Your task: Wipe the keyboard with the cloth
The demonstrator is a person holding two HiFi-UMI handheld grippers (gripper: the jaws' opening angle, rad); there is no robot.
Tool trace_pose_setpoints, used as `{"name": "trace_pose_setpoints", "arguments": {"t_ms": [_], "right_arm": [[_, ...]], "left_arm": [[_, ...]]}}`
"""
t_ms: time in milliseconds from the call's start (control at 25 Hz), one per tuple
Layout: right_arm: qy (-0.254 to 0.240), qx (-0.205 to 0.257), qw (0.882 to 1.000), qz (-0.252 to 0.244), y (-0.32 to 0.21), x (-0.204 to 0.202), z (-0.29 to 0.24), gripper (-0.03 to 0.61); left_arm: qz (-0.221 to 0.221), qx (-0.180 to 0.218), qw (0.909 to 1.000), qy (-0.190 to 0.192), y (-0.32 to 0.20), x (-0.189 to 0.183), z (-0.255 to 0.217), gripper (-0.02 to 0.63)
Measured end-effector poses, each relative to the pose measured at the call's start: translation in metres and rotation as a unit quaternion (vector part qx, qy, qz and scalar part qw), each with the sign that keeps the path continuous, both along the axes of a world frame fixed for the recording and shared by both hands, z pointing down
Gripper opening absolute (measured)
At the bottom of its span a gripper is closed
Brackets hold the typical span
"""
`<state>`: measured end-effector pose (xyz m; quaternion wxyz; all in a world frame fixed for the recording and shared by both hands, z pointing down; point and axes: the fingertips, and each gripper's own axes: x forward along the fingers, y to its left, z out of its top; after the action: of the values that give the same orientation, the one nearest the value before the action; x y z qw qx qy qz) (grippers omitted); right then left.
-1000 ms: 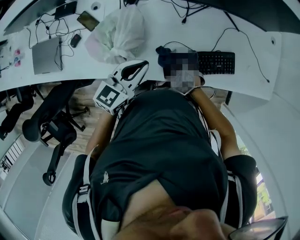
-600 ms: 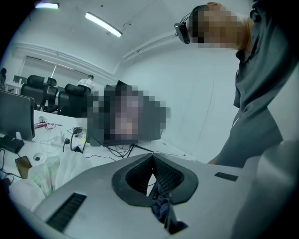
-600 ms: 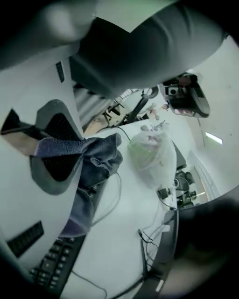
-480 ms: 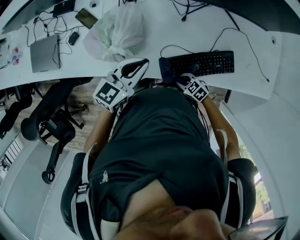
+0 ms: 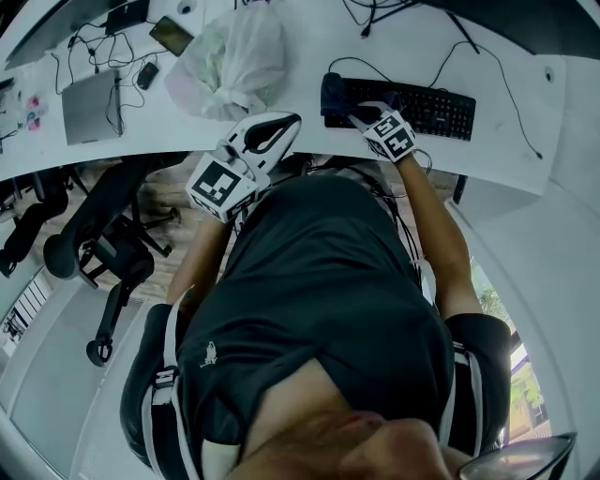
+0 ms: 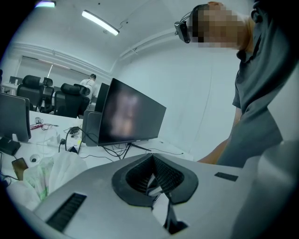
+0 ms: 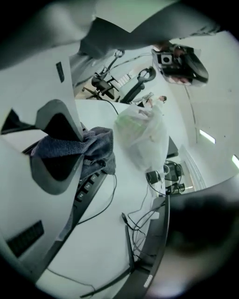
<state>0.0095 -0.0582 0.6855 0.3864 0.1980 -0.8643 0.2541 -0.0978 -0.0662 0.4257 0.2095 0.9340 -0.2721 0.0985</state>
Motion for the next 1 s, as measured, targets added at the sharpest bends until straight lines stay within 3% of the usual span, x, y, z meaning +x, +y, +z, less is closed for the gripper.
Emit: {"name": "trace_pose_setpoints", "arguments": {"t_ms": [160,240,320,560,680,760,840,920,1000], "right_arm": [[0.014,0.057,0.998,0.037,-0.068,-0.007,-0.025,0.07],[0.026,0.043,0.997,0.058,-0.091,-0.008,-0.012,0.069],[0.031,0.015,0.997,0.064,-0.085,-0.014,-0.005,0.071],[0.022,-0.036,0.999,-0.001,0.016,-0.046,0.004,0.071],[0.034,-0.003,0.999,0.04,-0.024,-0.027,-0.002,0.069],[0.058,0.041,0.994,0.088,-0.071,-0.005,-0.007,0.069],[0.076,0.056,0.988,0.122,-0.1,0.016,-0.006,0.069],[0.073,0.036,0.988,0.129,-0.088,0.021,-0.005,0.069],[0.069,0.01,0.993,0.098,-0.042,0.011,-0.003,0.069]], "left_arm": [[-0.004,-0.006,1.0,-0.002,0.008,-0.004,0.007,0.005],[-0.01,-0.013,0.9999,-0.002,0.011,-0.005,0.011,0.005],[-0.01,-0.008,0.9999,0.003,0.012,-0.003,0.006,0.005],[-0.017,-0.009,0.9998,0.0,0.016,-0.02,0.012,0.005],[-0.016,-0.009,0.9998,-0.001,0.016,-0.021,0.013,0.005],[-0.017,-0.01,0.9998,-0.001,0.014,-0.019,0.011,0.005],[-0.016,-0.01,0.9998,0.002,0.011,-0.015,0.008,0.005],[-0.012,-0.005,0.9999,0.003,0.011,-0.012,0.006,0.005],[-0.012,-0.005,0.9999,0.004,0.01,-0.011,0.006,0.005]]}}
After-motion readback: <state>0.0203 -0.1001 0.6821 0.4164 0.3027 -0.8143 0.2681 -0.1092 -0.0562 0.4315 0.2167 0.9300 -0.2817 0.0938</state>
